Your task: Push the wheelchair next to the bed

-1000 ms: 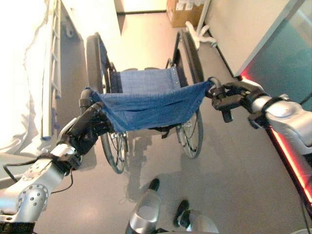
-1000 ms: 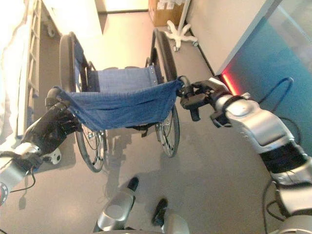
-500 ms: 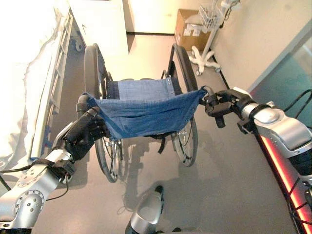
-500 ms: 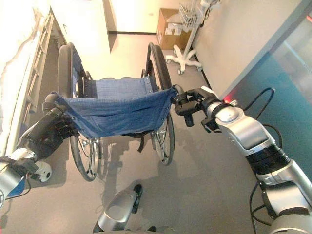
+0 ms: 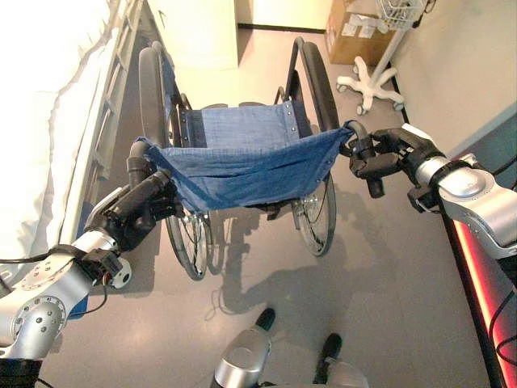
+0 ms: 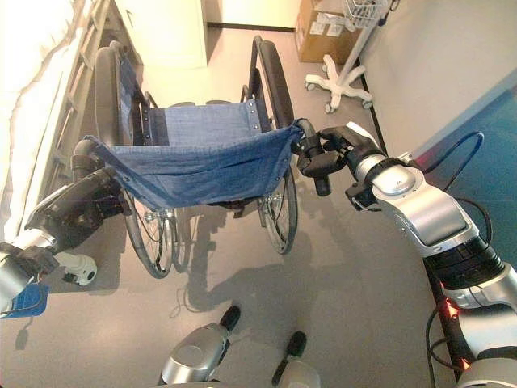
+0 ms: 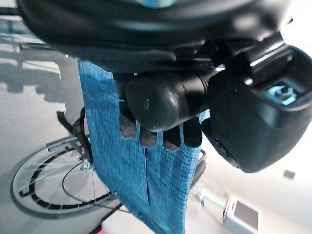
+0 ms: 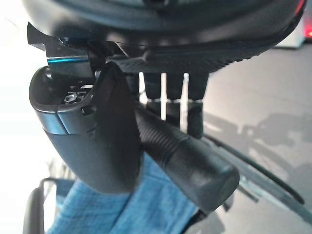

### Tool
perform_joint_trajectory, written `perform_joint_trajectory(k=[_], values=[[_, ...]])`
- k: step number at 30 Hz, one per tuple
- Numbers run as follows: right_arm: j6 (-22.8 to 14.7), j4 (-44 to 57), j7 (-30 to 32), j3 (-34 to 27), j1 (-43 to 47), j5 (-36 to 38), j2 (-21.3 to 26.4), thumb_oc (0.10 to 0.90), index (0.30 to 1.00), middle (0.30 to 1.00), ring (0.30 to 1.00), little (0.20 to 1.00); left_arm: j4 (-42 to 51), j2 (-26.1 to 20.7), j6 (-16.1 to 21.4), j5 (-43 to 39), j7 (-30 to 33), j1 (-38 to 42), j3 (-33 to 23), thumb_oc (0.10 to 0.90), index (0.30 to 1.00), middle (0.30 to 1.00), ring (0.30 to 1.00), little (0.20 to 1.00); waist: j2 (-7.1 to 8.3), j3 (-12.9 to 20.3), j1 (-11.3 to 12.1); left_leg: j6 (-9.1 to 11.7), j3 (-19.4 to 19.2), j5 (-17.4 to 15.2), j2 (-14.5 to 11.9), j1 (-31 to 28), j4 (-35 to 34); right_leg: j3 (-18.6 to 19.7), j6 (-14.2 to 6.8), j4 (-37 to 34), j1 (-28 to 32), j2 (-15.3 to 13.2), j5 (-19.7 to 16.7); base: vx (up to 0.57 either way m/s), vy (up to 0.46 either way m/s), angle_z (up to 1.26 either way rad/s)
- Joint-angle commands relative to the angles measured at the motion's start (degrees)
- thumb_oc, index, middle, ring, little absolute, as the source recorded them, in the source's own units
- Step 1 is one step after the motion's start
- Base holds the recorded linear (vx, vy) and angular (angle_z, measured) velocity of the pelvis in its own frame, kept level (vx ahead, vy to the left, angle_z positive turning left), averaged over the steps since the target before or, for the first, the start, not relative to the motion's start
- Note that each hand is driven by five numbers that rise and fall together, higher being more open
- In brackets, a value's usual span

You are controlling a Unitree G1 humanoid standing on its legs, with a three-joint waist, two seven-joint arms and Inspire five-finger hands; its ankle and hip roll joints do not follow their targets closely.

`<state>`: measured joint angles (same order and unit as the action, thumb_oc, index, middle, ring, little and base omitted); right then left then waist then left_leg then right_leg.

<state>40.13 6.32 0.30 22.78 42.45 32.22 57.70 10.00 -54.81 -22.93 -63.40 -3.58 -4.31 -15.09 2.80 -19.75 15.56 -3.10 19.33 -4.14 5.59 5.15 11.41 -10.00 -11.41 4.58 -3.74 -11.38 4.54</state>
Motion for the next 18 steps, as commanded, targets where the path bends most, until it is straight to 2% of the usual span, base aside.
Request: perform_joint_trajectory(k=[1, 2, 3, 4, 6, 8, 9, 10, 11, 12, 14, 16, 18], values=[[-5.91, 6.91, -2.26, 2.73, 11.40, 4.88, 0.60, 0.400, 0.300, 0.300, 0.300, 0.300, 10.52, -4.48, 7.28, -2.22, -2.25, 2.93, -3.65, 0.400, 0.300, 0.300, 0.300, 0.300, 4.51, 6.47, 3.30, 7.35, -7.86, -3.11, -9.31, 1.01, 7.43, -0.79, 0.49, 2.35, 2.57, 1.15, -4.20, 0.32, -0.338, 0.95], [-6.09, 6.69, -1.42, 3.44, 11.95, 5.97, 1.22, 0.400, 0.300, 0.300, 0.300, 0.300, 11.74, -3.85, 8.16, -1.08, -2.06, 0.88, -4.43, 0.400, 0.300, 0.300, 0.300, 0.300, 5.15, 6.65, 3.78, 7.84, -8.10, -1.58, -10.42, 1.58, 8.48, -1.80, 1.49, 1.56, 3.27, 1.86, -3.77, 0.21, -0.232, 0.83], [-6.14, 6.65, -1.34, 3.61, 12.08, 6.08, 1.22, 0.400, 0.300, 0.300, 0.300, 0.300, 11.87, -3.76, 8.36, -0.96, -1.96, 0.62, -4.60, 0.400, 0.300, 0.300, 0.300, 0.300, 5.16, 6.70, 3.71, 7.89, -8.07, -1.49, -10.50, 1.66, 8.58, -1.92, 1.57, 1.47, 3.33, 1.93, -3.76, 0.22, -0.245, 0.72], [-6.14, 6.61, -0.49, 4.34, 12.39, 6.53, 1.22, 0.400, 0.300, 0.300, 0.300, 0.300, 12.60, -2.50, 8.96, -0.06, -1.53, -0.59, -4.84, 0.400, 0.300, 0.300, 0.300, 0.300, 5.40, 6.65, 3.88, 7.97, -8.92, 0.09, -11.00, 2.42, 10.18, -2.45, 2.65, 0.96, 3.80, 2.73, -3.34, 0.18, -0.185, 0.39], [-5.75, 6.09, -0.19, 4.64, 11.86, 5.37, 0.19, 0.400, 0.300, 0.300, 0.300, 0.300, 12.65, 0.11, 9.49, 0.87, -0.48, -2.51, -5.71, 0.400, 0.300, 0.300, 0.300, 0.300, 5.17, 6.37, 3.41, 8.06, -12.66, 3.35, -11.58, 4.75, 16.25, -5.03, 5.03, 0.14, 4.95, 4.25, -2.76, 0.23, -0.227, 0.60], [-5.21, 6.32, -0.26, 4.22, 10.97, 4.32, -0.30, 0.400, 0.300, 0.300, 0.300, 0.300, 12.56, 1.00, 9.55, 0.79, -0.21, -2.94, -5.80, 0.400, 0.300, 0.300, 0.300, 0.300, 4.87, 6.25, 3.06, 7.94, -14.25, 4.01, -11.58, 6.00, 18.83, -6.32, 5.88, 0.14, 5.35, 4.73, -2.46, 0.16, -0.121, 0.74], [-3.74, 7.06, 0.63, 3.56, 9.62, 3.91, -0.36, 0.400, 0.300, 0.300, 0.300, 0.300, 12.33, 2.03, 8.81, 0.28, -0.52, -3.02, -5.78, 0.400, 0.300, 0.300, 0.300, 0.300, 4.32, 6.05, 2.65, 7.88, -18.05, 4.36, -12.04, 7.16, 20.58, -8.89, 7.03, 0.56, 6.22, 5.25, -1.57, 0.20, -0.072, 0.58], [-2.79, 7.49, 0.68, 2.78, 8.52, 3.12, -0.79, 0.400, 0.300, 0.300, 0.300, 0.300, 11.93, 2.90, 8.38, -0.28, -0.06, -2.56, -5.57, 0.400, 0.300, 0.300, 0.300, 0.300, 3.73, 6.06, 2.08, 8.18, -20.73, 4.76, -12.95, 7.14, 18.34, -10.80, 7.52, 0.79, 7.05, 5.71, -0.85, 0.21, -0.062, 0.62], [-2.68, 7.57, 0.51, 2.60, 8.26, 2.85, -0.95, 0.400, 0.300, 0.300, 0.300, 0.300, 11.82, 3.10, 8.20, -0.42, 0.16, -2.40, -5.49, 0.400, 0.300, 0.300, 0.300, 0.300, 3.61, 6.03, 1.95, 8.25, -21.34, 4.84, -13.14, 7.00, 17.69, -11.16, 7.59, 0.85, 7.25, 5.79, -0.69, 0.20, 0.043, 0.71], [-1.25, 7.66, -0.29, 1.76, 7.19, -0.07, -2.80, 0.400, 0.300, 0.300, 0.300, 0.300, 10.79, 4.41, 8.24, -0.18, -0.48, -2.26, -5.06, 0.400, 0.300, 0.300, 0.300, 0.300, 2.28, 6.18, 2.61, 8.75, -22.17, 6.25, -12.05, 6.82, 9.90, -12.74, 7.44, 0.83, 8.43, 6.52, 0.05, 0.16, 0.073, 0.70], [-0.35, 7.07, -0.44, 1.89, 7.32, -1.26, -3.97, 0.400, 0.300, 0.300, 0.300, 0.300, 10.45, 4.95, 8.10, 0.42, -1.34, -2.35, -4.83, 0.400, 0.300, 0.300, 0.300, 0.300, 1.39, 6.33, 3.50, 9.03, -22.89, 8.39, -11.32, 7.18, 4.86, -13.77, 7.59, 0.86, 9.65, 7.14, 0.89, 0.16, 0.062, 0.37], [-0.55, 5.18, 0.01, 2.41, 8.07, -1.18, -5.17, 0.400, 0.300, 0.300, 0.300, 0.300, 10.11, 5.39, 8.14, 1.62, -2.10, -1.44, -3.89, 0.400, 0.300, 0.300, 0.300, 0.300, 1.17, 6.39, 4.39, 8.62, -21.99, 8.17, -10.51, 7.56, 3.57, -14.61, 8.50, 2.07, 10.32, 7.28, 2.69, 0.13, 0.041, -0.19], [-1.03, 3.68, -0.47, 2.52, 8.08, -1.06, -4.74, 0.400, 0.300, 0.300, 0.300, 0.300, 10.03, 5.24, 8.16, 1.71, -1.89, -0.38, -3.27, 0.400, 0.300, 0.300, 0.300, 0.300, 1.34, 6.67, 4.40, 8.53, -21.52, 7.95, -9.60, 7.39, 3.79, -15.15, 8.62, 2.01, 10.53, 7.31, 2.85, 0.09, 0.086, -0.11]])
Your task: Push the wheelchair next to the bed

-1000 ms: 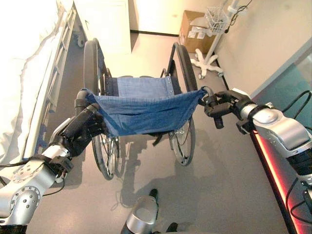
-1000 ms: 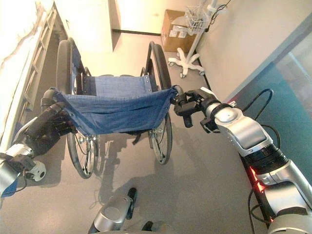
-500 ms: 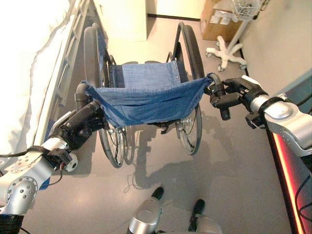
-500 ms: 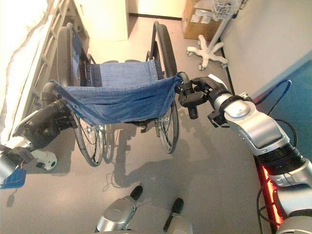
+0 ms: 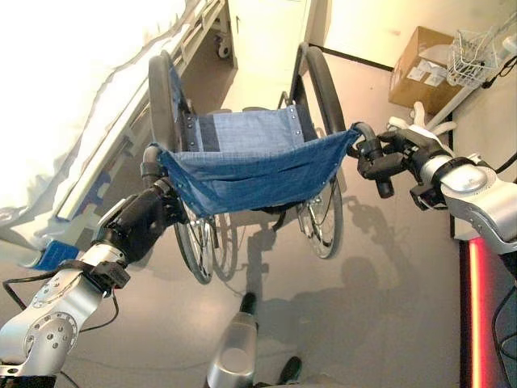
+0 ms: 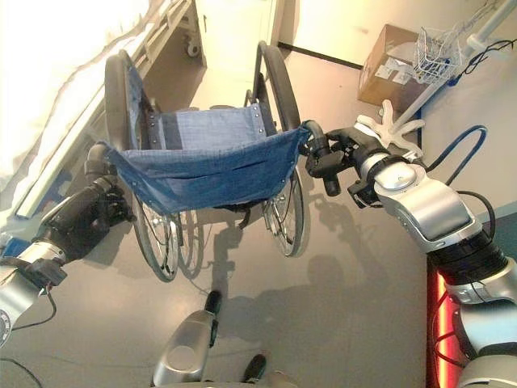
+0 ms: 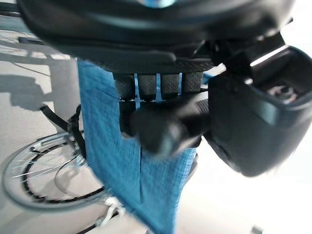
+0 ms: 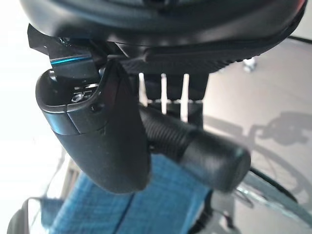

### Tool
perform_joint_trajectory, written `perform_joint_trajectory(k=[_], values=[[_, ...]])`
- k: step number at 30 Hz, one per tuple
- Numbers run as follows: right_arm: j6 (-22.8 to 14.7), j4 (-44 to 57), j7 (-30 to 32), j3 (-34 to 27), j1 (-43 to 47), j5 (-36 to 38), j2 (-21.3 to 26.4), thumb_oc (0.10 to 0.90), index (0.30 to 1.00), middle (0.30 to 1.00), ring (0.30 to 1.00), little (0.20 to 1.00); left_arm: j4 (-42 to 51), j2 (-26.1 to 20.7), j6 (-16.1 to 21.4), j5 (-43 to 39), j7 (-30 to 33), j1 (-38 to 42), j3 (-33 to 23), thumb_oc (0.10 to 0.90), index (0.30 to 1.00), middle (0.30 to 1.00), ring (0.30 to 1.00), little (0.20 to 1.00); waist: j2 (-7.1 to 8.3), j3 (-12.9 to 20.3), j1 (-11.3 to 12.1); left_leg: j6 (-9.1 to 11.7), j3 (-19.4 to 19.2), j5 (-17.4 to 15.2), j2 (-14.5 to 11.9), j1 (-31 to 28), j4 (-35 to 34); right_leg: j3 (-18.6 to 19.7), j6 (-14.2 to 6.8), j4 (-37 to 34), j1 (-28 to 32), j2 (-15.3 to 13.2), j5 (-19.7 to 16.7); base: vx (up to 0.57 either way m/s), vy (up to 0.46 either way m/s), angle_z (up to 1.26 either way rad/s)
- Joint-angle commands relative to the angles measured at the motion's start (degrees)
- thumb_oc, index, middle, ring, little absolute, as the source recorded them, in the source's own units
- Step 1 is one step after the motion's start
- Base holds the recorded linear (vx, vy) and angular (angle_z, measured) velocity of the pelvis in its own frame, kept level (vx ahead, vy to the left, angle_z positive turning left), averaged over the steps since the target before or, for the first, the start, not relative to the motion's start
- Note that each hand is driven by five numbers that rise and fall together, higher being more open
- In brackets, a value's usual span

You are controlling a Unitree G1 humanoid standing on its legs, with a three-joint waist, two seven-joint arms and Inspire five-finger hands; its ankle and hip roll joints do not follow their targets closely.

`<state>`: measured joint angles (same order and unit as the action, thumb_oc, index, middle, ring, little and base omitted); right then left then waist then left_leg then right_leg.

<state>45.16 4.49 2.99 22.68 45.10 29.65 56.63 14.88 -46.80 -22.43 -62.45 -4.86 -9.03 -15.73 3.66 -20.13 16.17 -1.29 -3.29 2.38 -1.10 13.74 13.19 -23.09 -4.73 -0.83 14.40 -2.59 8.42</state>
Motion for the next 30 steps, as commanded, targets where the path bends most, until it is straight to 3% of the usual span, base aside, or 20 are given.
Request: perform_joint_trajectory(k=[1, 13, 29, 30], values=[[-5.95, 5.26, -3.49, 2.56, 5.27, 1.21, -3.39, 0.400, 0.300, 0.300, 0.300, 0.300, 5.24, -2.84, 7.47, 0.53, -0.37, 4.56, -2.60, 0.400, 0.300, 0.300, 0.300, 0.300, 0.53, 7.17, 3.76, 6.86, 1.03, 1.62, -2.78, -1.08, 2.24, -2.32, 1.92, 7.26, -7.42, -1.52, -1.07, 0.10, 0.121, 0.25], [-5.76, 3.20, -3.44, 3.13, 5.41, 0.73, -3.38, 0.400, 0.300, 0.300, 0.300, 0.300, 1.57, -3.79, 7.04, 0.28, 0.12, 6.10, -3.61, 0.400, 0.300, 0.300, 0.300, 0.300, 1.52, 8.20, 5.35, 6.81, 3.27, -0.16, -0.08, -2.18, -0.81, -2.61, 0.56, 5.13, -4.60, -2.96, -1.95, 0.08, 0.083, 0.17], [-4.62, 4.59, -2.14, 0.87, 2.40, 2.84, -2.75, 0.400, 0.300, 0.300, 0.300, 0.300, 0.46, -3.90, 6.57, 0.69, 0.21, 7.47, -2.46, 0.400, 0.300, 0.300, 0.300, 0.300, 1.87, 8.53, 4.25, 6.49, 2.71, -0.50, 0.34, -2.58, -2.22, -1.11, -0.93, 2.23, -2.93, -3.80, -3.55, -0.01, 0.002, -0.01], [-4.56, 4.58, -1.75, 0.54, 2.14, 3.01, -2.90, 0.544, 0.516, 0.516, 0.516, 0.516, 0.50, -3.74, 6.43, 0.84, 0.83, 7.57, -2.46, 0.489, 0.434, 0.434, 0.434, 0.434, 1.82, 8.56, 4.18, 6.58, 2.60, -0.36, 0.16, -2.67, -2.52, -1.12, -1.00, 2.02, -2.81, -3.81, -3.62, -0.04, -0.010, 0.09]])
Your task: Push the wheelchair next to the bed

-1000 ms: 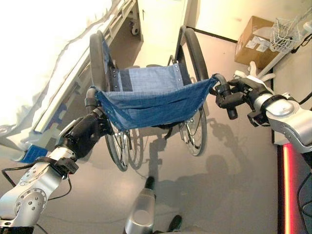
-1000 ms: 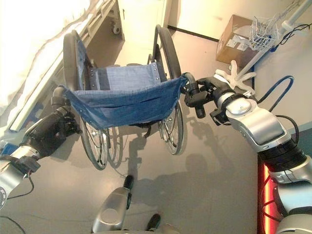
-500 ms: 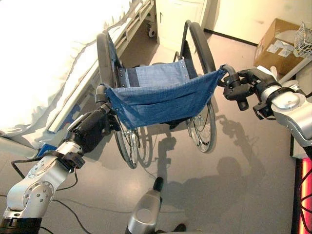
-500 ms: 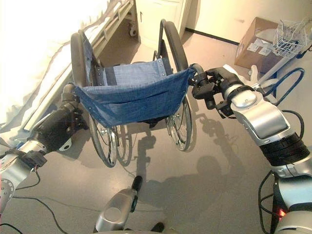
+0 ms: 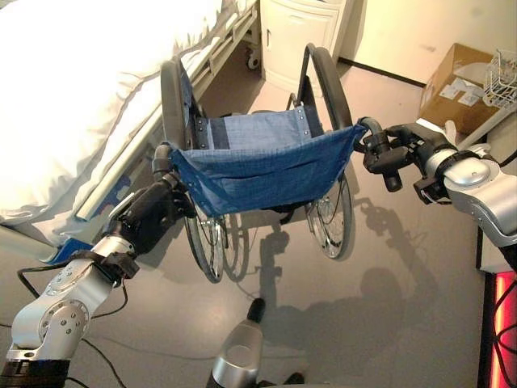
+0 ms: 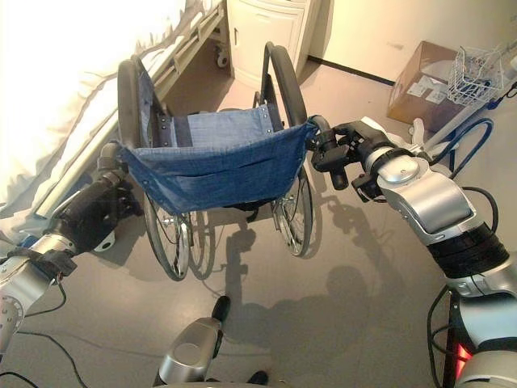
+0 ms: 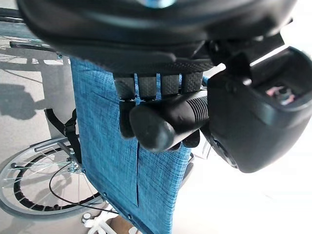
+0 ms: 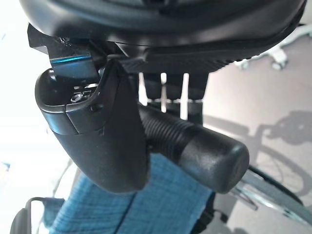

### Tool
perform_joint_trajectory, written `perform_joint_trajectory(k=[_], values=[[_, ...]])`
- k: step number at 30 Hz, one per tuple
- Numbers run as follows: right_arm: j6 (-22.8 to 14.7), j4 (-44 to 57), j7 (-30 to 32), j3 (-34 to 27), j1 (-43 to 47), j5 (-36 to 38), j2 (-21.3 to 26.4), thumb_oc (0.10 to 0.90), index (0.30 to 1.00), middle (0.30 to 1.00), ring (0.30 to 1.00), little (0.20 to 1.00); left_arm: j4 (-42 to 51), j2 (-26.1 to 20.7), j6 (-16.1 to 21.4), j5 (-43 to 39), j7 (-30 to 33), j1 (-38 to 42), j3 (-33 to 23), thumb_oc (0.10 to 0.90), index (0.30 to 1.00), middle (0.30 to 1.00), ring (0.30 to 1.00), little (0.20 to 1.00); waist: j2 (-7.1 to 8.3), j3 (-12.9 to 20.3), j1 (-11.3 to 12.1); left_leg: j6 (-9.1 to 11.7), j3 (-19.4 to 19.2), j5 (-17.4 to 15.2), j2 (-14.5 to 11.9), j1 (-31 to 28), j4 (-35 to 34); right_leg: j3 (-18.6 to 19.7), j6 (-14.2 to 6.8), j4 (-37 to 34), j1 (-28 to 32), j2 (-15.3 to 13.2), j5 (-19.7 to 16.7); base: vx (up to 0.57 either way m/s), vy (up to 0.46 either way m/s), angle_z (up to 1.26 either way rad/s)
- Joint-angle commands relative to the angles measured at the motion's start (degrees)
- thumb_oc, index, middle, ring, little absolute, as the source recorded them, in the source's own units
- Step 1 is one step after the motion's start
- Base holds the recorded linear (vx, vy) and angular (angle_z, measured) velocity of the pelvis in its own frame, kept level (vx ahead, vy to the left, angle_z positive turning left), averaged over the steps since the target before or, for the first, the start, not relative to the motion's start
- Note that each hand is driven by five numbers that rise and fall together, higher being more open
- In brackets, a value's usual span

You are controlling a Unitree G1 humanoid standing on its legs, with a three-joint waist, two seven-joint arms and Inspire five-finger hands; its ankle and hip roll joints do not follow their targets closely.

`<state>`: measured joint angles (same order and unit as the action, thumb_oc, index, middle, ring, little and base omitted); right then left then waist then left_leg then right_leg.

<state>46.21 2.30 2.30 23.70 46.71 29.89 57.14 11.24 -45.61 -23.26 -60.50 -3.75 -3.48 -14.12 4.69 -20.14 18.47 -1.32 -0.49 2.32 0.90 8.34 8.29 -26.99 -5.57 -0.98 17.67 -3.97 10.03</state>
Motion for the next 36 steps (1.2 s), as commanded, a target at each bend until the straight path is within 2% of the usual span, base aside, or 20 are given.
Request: perform_joint_trajectory(k=[1, 2, 3, 10, 17, 21, 26, 29, 32, 33, 35, 36], values=[[-5.63, 6.66, -0.61, -0.69, 0.39, 2.62, -3.74, 0.591, 0.587, 0.587, 0.587, 0.587, 4.05, -4.78, 7.21, -0.77, 0.13, 2.10, -4.02, 0.555, 0.533, 0.533, 0.533, 0.533, 0.78, 8.57, 1.89, 6.64, -0.20, -0.21, -1.90, 2.69, 2.17, 2.81, -0.19, 2.02, -5.99, -2.40, -5.26, -0.04, -0.012, 0.06], [-5.67, 6.63, -0.48, -0.77, 0.31, 2.67, -3.77, 0.800, 0.900, 0.900, 0.900, 0.900, 3.97, -4.74, 7.22, -0.59, 0.32, 2.09, -4.00, 0.681, 0.721, 0.721, 0.721, 0.721, 0.78, 8.58, 1.87, 6.66, -0.20, -0.19, -1.94, 2.65, 2.10, 2.82, -0.19, 1.98, -5.94, -2.38, -5.26, 0.00, 0.000, 0.00], [-5.68, 6.57, -0.19, -0.92, 0.19, 2.78, -3.86, 0.800, 0.900, 0.900, 0.900, 0.900, 3.85, -4.68, 7.22, -0.16, 0.67, 2.12, -3.98, 0.800, 0.900, 0.900, 0.900, 0.900, 0.79, 8.59, 1.84, 6.69, -0.21, -0.14, -1.99, 2.56, 1.97, 2.83, -0.19, 1.91, -5.86, -2.35, -5.26, -0.02, -0.017, -0.03], [-5.81, 6.70, 1.60, -3.05, -0.29, 3.13, -2.78, 0.800, 0.900, 0.900, 0.900, 0.900, 3.11, -5.06, 9.34, 1.60, 2.26, 2.11, -5.60, 0.800, 0.900, 0.900, 0.900, 0.900, 0.91, 9.12, 1.43, 6.99, -0.45, 0.13, -2.35, 2.27, 1.20, 2.96, -0.33, 1.16, -5.56, -2.29, -5.43, -0.03, -0.013, -0.04], [-7.25, 7.51, 4.93, -7.75, -2.67, 4.61, -0.85, 0.800, 0.900, 0.900, 0.900, 0.900, 3.16, -6.50, 11.83, 3.26, 4.45, 1.41, -10.34, 0.800, 0.900, 0.900, 0.900, 0.900, 0.98, 9.79, 1.01, 7.36, -0.99, 0.45, -2.96, 1.90, 0.07, 2.89, -0.30, 0.49, -5.29, -2.11, -5.43, -0.01, -0.003, -0.01], [-8.31, 8.57, 7.03, -12.43, -6.06, 6.68, 0.61, 0.800, 0.900, 0.900, 0.900, 0.900, 3.22, -6.76, 13.24, 2.43, 4.17, -0.36, -13.72, 0.800, 0.900, 0.900, 0.900, 0.900, 1.12, 10.21, 0.64, 7.47, -1.31, 0.52, -3.25, 1.64, -0.59, 2.98, -0.26, 0.16, -5.39, -1.99, -5.43, 0.00, 0.000, 0.00], [-11.78, 10.10, 10.08, -21.25, -14.55, 8.18, 0.90, 0.800, 0.900, 0.900, 0.900, 0.900, 3.10, -4.53, 15.99, 2.59, 6.23, -4.74, -18.60, 0.800, 0.900, 0.900, 0.900, 0.900, 0.58, 10.37, -0.26, 7.70, -1.96, 0.85, -3.69, 1.47, -1.52, 3.40, -0.17, -0.16, -5.68, -1.80, -5.43, -0.04, -0.010, 0.00], [-13.76, 10.68, 11.87, -24.90, -18.62, 8.35, 0.52, 0.800, 0.900, 0.900, 0.900, 0.900, 2.84, -3.62, 16.06, 4.56, 7.63, -6.76, -20.26, 0.800, 0.900, 0.900, 0.900, 0.900, 0.29, 10.42, -0.54, 7.73, -2.18, 1.02, -3.87, 1.39, -1.93, 3.47, -0.15, -0.39, -5.75, -1.82, -5.51, -0.03, 0.002, 0.00], [-16.90, 11.04, 14.07, -32.19, -24.47, 10.42, 0.36, 0.800, 0.900, 0.900, 0.900, 0.900, 0.44, -2.42, 16.31, 7.23, 8.76, -10.04, -23.80, 0.800, 0.900, 0.900, 0.900, 0.900, -0.08, 10.54, -1.30, 7.85, -2.57, 1.16, -4.18, 1.44, -2.46, 3.74, -0.25, -0.84, -6.15, -1.93, -5.69, -0.04, 0.002, 0.00], [-16.93, 11.22, 14.13, -32.44, -24.82, 10.50, 0.30, 0.800, 0.900, 0.900, 0.900, 0.900, 0.43, -2.51, 16.35, 7.25, 8.73, -10.05, -23.73, 0.800, 0.900, 0.900, 0.900, 0.900, -0.02, 10.60, -1.22, 7.85, -2.55, 1.17, -4.19, 1.45, -2.47, 3.73, -0.24, -0.85, -6.17, -1.92, -5.70, -0.04, 0.004, 0.00], [-19.30, 11.75, 15.43, -38.40, -30.16, 11.26, -0.90, 0.800, 0.900, 0.900, 0.900, 0.900, -1.41, -0.97, 17.32, 6.37, 9.75, -12.62, -27.13, 0.800, 0.900, 0.900, 0.900, 0.900, -0.62, 10.51, -2.15, 8.02, -2.91, 1.34, -4.48, 1.42, -3.06, 4.06, -0.33, -1.33, -6.67, -2.01, -5.93, -0.05, 0.015, 0.01], [-19.39, 12.04, 15.71, -39.08, -30.94, 11.47, -1.10, 0.800, 0.900, 0.900, 0.900, 0.900, -1.44, -0.89, 17.20, 6.28, 9.79, -12.85, -27.34, 0.800, 0.900, 0.900, 0.900, 0.900, -0.62, 10.57, -2.14, 8.03, -2.93, 1.39, -4.51, 1.39, -3.18, 4.07, -0.34, -1.38, -6.70, -2.01, -5.97, -0.06, 0.022, 0.03]])
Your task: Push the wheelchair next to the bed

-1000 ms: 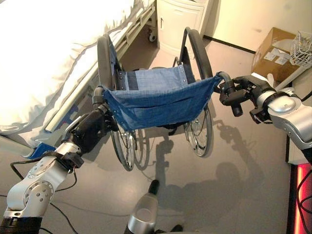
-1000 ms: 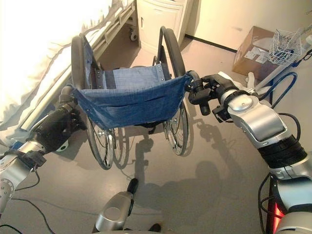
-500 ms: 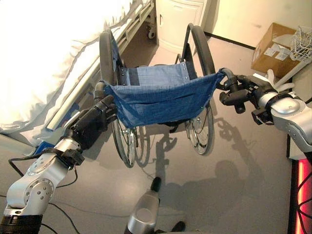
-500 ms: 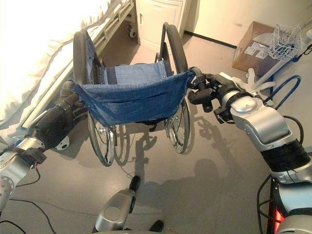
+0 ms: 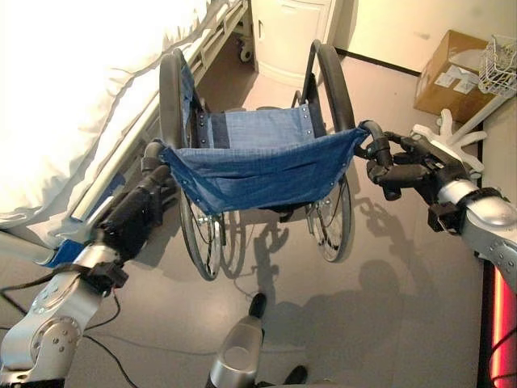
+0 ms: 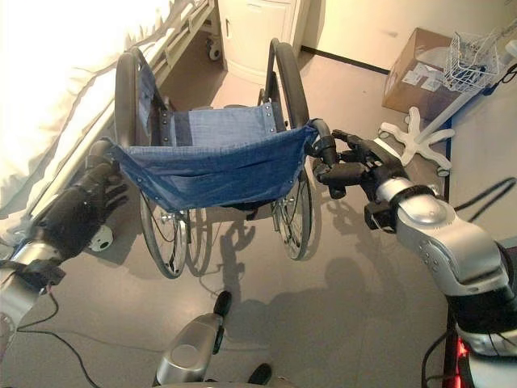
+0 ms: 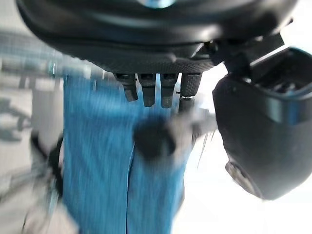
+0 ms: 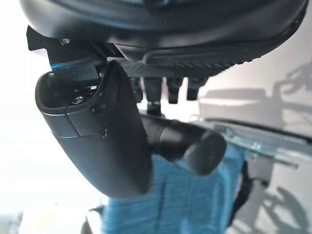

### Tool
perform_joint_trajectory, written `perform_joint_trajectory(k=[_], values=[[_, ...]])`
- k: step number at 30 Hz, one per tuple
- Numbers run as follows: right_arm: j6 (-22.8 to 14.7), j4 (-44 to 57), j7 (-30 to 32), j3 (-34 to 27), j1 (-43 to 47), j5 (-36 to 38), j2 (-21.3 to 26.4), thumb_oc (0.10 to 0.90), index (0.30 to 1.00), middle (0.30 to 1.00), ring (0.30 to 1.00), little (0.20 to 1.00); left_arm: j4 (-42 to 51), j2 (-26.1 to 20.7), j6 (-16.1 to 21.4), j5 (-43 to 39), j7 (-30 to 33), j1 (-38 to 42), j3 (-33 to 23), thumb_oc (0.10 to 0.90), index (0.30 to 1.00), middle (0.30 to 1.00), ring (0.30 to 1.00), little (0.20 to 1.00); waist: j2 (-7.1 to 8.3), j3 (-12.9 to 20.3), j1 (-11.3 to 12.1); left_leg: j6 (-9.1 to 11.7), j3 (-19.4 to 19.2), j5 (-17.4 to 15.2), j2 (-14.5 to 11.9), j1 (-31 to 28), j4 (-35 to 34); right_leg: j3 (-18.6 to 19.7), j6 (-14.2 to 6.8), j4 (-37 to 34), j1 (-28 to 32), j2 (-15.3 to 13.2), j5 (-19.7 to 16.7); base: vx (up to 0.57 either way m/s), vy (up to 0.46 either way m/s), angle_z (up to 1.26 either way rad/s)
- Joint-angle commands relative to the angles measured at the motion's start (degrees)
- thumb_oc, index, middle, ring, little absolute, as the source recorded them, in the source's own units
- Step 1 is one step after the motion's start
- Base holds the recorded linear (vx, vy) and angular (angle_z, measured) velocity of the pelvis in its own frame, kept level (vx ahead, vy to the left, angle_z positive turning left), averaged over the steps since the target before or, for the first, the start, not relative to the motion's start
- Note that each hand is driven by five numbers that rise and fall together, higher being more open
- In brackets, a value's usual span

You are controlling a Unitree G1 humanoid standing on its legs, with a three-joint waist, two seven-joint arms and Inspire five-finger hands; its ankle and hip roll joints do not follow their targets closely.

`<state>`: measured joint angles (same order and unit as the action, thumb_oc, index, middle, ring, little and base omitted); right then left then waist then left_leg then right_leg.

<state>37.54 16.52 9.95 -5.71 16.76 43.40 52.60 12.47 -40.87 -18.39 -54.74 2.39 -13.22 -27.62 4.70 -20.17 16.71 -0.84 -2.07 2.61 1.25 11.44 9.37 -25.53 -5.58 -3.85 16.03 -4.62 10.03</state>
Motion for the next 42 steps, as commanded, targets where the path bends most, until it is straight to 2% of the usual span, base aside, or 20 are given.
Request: perform_joint_trajectory(k=[1, 5, 13, 16, 20, 23, 25, 28, 31, 33, 34, 35, 36, 37, 40, 42], values=[[-12.28, -1.92, 8.55, -12.78, -4.48, -2.21, 2.06, 0.800, 0.900, 0.900, 0.900, 0.900, -3.28, -4.52, 12.26, -0.20, 4.03, -4.44, -15.33, 0.800, 0.900, 0.900, 0.900, 0.900, -0.98, 10.63, -0.83, 7.60, -1.58, 1.20, -5.03, -1.86, -4.71, 2.71, -0.41, 1.17, -5.27, -1.41, -6.12, -0.03, 0.011, 0.03], [-14.54, -2.77, 10.23, -17.52, -8.45, -0.58, -0.05, 0.800, 0.900, 0.900, 0.900, 0.900, -5.44, -3.52, 12.12, -1.84, 4.17, -5.25, -16.60, 0.800, 0.900, 0.900, 0.900, 0.900, -1.19, 10.86, -1.62, 7.76, -2.01, 1.30, -5.31, -1.77, -5.06, 3.00, -0.50, 0.74, -5.70, -1.47, -6.33, -0.03, 0.000, 0.02], [-13.81, -4.19, 10.29, -20.75, -13.17, -0.25, -3.67, 0.800, 0.900, 0.900, 0.900, 0.900, -6.04, -0.96, 10.42, -2.46, 4.58, -6.93, -17.24, 0.800, 0.900, 0.900, 0.900, 0.900, -1.42, 10.82, -2.44, 7.97, -2.82, 1.51, -5.75, -2.06, -5.75, 3.05, -0.76, 0.17, -6.01, -1.64, -6.63, -0.01, -0.003, -0.05], [-15.50, -6.60, 11.51, -21.44, -14.66, 0.42, -6.35, 0.800, 0.900, 0.900, 0.900, 0.900, -7.83, 0.97, 10.36, -2.91, 3.94, -7.56, -16.72, 0.800, 0.900, 0.900, 0.900, 0.900, -1.73, 10.65, -2.49, 8.04, -3.04, 1.60, -5.96, -1.91, -5.72, 2.79, -0.83, -0.11, -6.07, -1.81, -6.81, -0.01, -0.002, -0.01], [-17.90, -11.44, 14.15, -22.55, -17.53, 4.57, -11.84, 0.800, 0.900, 0.900, 0.900, 0.900, -12.19, 4.78, 9.19, -3.12, 2.33, -8.10, -14.25, 0.800, 0.900, 0.900, 0.900, 0.900, -2.43, 10.42, -2.98, 8.17, -3.31, 1.80, -6.13, -1.90, -5.94, 2.41, -1.10, -0.04, -6.43, -2.00, -6.89, -0.01, -0.001, -0.01], [-17.49, -15.46, 12.00, -21.81, -19.83, 3.80, -14.58, 0.800, 0.900, 0.900, 0.900, 0.900, -15.23, 7.79, 7.32, -5.49, 3.17, -7.87, -11.01, 0.800, 0.900, 0.900, 0.900, 0.900, -2.82, 10.22, -3.32, 8.16, -3.43, 1.92, -6.17, -1.91, -5.97, 2.22, -1.24, 0.05, -6.69, -2.17, -7.00, 0.00, 0.000, 0.00], [-17.04, -18.76, 13.10, -21.06, -20.82, 4.58, -15.85, 0.800, 0.900, 0.900, 0.900, 0.900, -17.80, 9.85, 5.91, -4.85, 3.75, -7.44, -9.04, 0.800, 0.900, 0.900, 0.900, 0.900, -2.98, 10.18, -3.38, 8.13, -3.45, 1.89, -6.18, -2.03, -5.95, 2.04, -1.32, 0.00, -6.66, -2.25, -7.08, 0.00, -0.002, 0.02], [-20.99, -32.29, 12.06, -18.75, -22.11, 7.66, -19.05, 0.800, 0.900, 0.900, 0.900, 0.900, -27.00, 13.68, 6.78, -1.39, 2.91, -5.84, -2.34, 0.800, 0.900, 0.900, 0.900, 0.900, -3.01, 10.09, -3.78, 8.06, -3.55, 1.84, -6.13, -2.82, -6.57, 1.79, -1.58, -0.08, -6.61, -2.23, -7.36, 0.00, -0.004, 0.01], [-20.08, -41.91, 8.32, -15.09, -23.06, 7.39, -21.35, 0.800, 0.900, 0.900, 0.900, 0.900, -34.03, 16.14, 7.74, 4.35, 4.46, -4.46, 3.45, 0.800, 0.900, 0.900, 0.900, 0.900, -3.30, 9.83, -4.16, 7.86, -3.45, 1.66, -5.90, -4.02, -7.40, 1.80, -1.73, -0.24, -6.32, -2.33, -7.54, 0.00, 0.000, 0.00], [-20.87, -45.98, 7.70, -12.91, -23.27, 7.54, -22.83, 0.800, 0.900, 0.900, 0.900, 0.900, -38.18, 17.54, 8.27, 4.84, 3.57, -3.83, 6.05, 0.800, 0.900, 0.900, 0.900, 0.900, -3.44, 9.86, -4.29, 7.76, -3.37, 1.63, -5.80, -4.44, -7.72, 1.74, -1.79, -0.27, -6.39, -2.37, -7.70, 0.00, 0.000, 0.00], [-22.94, -53.22, 5.56, -10.38, -22.66, 7.81, -24.54, 0.800, 0.900, 0.900, 0.900, 0.900, -45.11, 19.45, 8.34, 3.94, 1.19, -2.28, 9.00, 0.800, 0.900, 0.900, 0.900, 0.900, -3.67, 9.97, -4.46, 7.59, -3.43, 1.53, -5.72, -5.08, -8.30, 1.56, -1.92, -0.33, -6.33, -2.46, -7.90, 0.00, 0.000, 0.00], [-22.17, -54.21, 5.58, -9.88, -22.43, 8.55, -24.94, 0.800, 0.900, 0.900, 0.900, 0.900, -46.04, 19.84, 7.36, 3.43, 1.30, -1.95, 9.57, 0.800, 0.900, 0.900, 0.900, 0.900, -3.73, 10.01, -4.48, 7.53, -3.45, 1.50, -5.69, -5.22, -8.43, 1.51, -1.96, -0.34, -6.31, -2.49, -7.95, 0.00, 0.000, 0.00], [-23.45, -60.15, 2.79, -8.35, -21.31, 8.42, -26.90, 0.800, 0.900, 0.900, 0.900, 0.900, -50.40, 21.42, 7.03, 2.57, 1.39, -0.73, 11.88, 0.800, 0.900, 0.900, 0.900, 0.900, -3.99, 10.21, -4.58, 7.43, -3.49, 1.34, -5.68, -5.80, -8.86, 1.38, -2.01, -0.35, -6.22, -2.58, -7.99, 0.00, 0.018, 0.07], [-25.96, -65.31, 0.31, -6.46, -20.40, 7.40, -28.72, 0.800, 0.900, 0.900, 0.900, 0.900, -54.57, 22.71, 6.83, 2.54, 0.79, 0.46, 13.52, 0.800, 0.900, 0.900, 0.900, 0.900, -4.22, 10.39, -4.72, 7.30, -3.50, 1.15, -5.60, -6.46, -9.23, 1.41, -2.00, -0.30, -6.22, -2.66, -8.00, 0.01, 0.034, 0.06], [-27.93, -76.12, -3.44, -1.42, -18.76, 3.87, -33.40, 0.800, 0.900, 0.900, 0.900, 0.900, -63.82, 26.31, 5.74, 4.25, 0.55, 3.56, 17.70, 0.800, 0.900, 0.900, 0.900, 0.900, -4.86, 11.23, -5.34, 6.95, -3.97, 0.67, -5.57, -7.93, -10.26, 1.54, -1.91, -0.25, -6.24, -2.87, -7.96, 0.02, 0.045, -0.01], [-28.35, -79.98, -4.83, -0.32, -18.28, 2.65, -34.57, 0.800, 0.900, 0.900, 0.900, 0.900, -67.26, 27.64, 5.27, 3.62, 1.15, 4.90, 19.14, 0.800, 0.900, 0.900, 0.900, 0.900, -5.17, 11.56, -5.70, 6.82, -4.23, 0.47, -5.61, -8.46, -10.68, 1.63, -1.92, -0.17, -6.27, -2.96, -7.90, 0.02, 0.065, -0.03]])
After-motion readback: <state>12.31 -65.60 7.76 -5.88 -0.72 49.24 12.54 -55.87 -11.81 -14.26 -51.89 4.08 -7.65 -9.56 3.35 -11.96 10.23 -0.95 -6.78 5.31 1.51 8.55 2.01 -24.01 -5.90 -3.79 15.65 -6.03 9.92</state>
